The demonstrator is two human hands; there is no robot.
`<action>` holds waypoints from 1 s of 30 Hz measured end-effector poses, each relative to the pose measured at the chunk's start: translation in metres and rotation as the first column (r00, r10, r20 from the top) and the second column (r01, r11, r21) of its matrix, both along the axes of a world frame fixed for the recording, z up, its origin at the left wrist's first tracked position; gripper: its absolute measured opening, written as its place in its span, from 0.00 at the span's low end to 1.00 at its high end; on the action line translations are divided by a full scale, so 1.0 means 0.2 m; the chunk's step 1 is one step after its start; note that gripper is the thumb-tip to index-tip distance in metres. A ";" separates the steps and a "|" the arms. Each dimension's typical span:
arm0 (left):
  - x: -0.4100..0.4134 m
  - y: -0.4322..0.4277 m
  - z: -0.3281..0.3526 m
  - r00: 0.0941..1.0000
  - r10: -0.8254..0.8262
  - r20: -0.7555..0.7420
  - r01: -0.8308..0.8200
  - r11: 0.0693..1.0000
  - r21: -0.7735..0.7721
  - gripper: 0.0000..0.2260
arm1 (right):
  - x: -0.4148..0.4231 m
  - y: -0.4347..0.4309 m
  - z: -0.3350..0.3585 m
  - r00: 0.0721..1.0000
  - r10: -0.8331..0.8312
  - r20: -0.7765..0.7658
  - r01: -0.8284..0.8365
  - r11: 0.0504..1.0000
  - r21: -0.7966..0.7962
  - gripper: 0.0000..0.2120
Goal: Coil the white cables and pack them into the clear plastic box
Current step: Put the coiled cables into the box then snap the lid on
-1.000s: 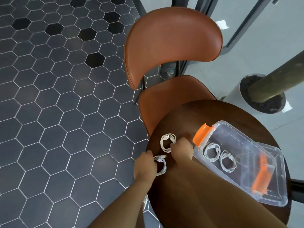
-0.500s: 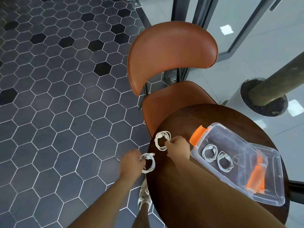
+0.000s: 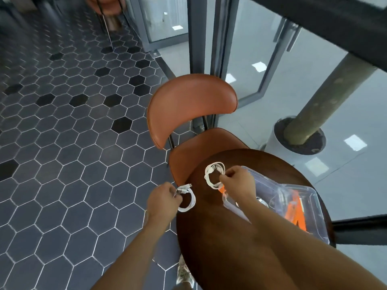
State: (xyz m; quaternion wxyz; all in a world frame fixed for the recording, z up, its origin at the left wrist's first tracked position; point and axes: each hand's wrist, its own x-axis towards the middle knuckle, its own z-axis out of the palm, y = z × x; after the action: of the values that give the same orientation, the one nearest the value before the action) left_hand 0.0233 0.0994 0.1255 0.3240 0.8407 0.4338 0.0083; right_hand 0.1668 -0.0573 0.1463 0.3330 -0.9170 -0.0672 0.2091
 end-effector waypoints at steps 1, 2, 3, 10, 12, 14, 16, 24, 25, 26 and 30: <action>0.03 -0.03 0.04 1.000 -0.019 0.008 0.019 1.000 0.008 0.03 | 0.02 -0.06 0.04 1.000 -0.021 0.015 0.021 1.000 0.012 0.05; 0.06 -0.07 0.07 0.999 -0.045 0.003 0.045 0.999 0.017 0.03 | 0.04 -0.12 0.07 0.998 -0.048 0.030 0.048 0.999 0.020 0.05; 0.10 -0.11 0.10 0.997 -0.078 -0.001 0.078 0.997 0.026 0.03 | 0.05 -0.19 0.09 0.996 -0.079 0.038 0.078 0.997 0.018 0.05; 0.36 -0.42 0.16 0.945 -0.322 0.066 0.317 0.946 0.068 0.02 | 0.15 -0.61 0.08 0.988 -0.153 0.026 0.155 0.980 -0.121 0.04; 0.44 -0.49 0.14 0.922 -0.385 0.039 0.380 0.920 0.094 0.04 | 0.15 -0.69 0.05 0.989 -0.145 0.035 0.149 0.976 -0.161 0.05; 0.51 -0.56 0.10 0.894 -0.448 -0.012 0.446 0.886 0.124 0.07 | 0.15 -0.75 0.02 0.994 -0.104 0.041 0.111 0.968 -0.225 0.09; 0.58 -0.61 0.05 0.859 -0.506 -0.080 0.512 0.844 0.158 0.11 | 0.16 -0.79 -0.04 0.998 -0.031 0.062 0.048 0.950 -0.309 0.13; 0.76 -0.70 -0.13 0.665 -0.640 -0.384 0.735 0.652 0.187 0.11 | 0.25 -0.74 -0.17 0.946 0.324 0.014 -0.258 0.778 -0.573 0.09; 0.78 -0.72 -0.14 0.613 -0.667 -0.424 0.780 0.597 0.187 0.11 | 0.26 -0.72 -0.20 0.925 0.380 0.003 -0.301 0.739 -0.603 0.09; 0.80 -0.75 -0.15 0.564 -0.690 -0.454 0.818 0.543 0.191 0.11 | 0.27 -0.70 -0.23 0.904 0.428 -0.013 -0.341 0.701 -0.627 0.08; 0.89 -0.78 -0.23 0.458 -0.710 -0.535 0.883 0.433 0.182 0.12 | 0.30 -0.63 -0.34 0.860 0.506 -0.060 -0.415 0.625 -0.661 0.12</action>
State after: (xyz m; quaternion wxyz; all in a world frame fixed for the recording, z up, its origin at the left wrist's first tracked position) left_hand 0.2011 -0.0575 0.0797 -0.0009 0.9764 0.0123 -0.2154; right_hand 0.2270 -0.1843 0.0783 -0.0785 -0.9372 -0.2442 0.2363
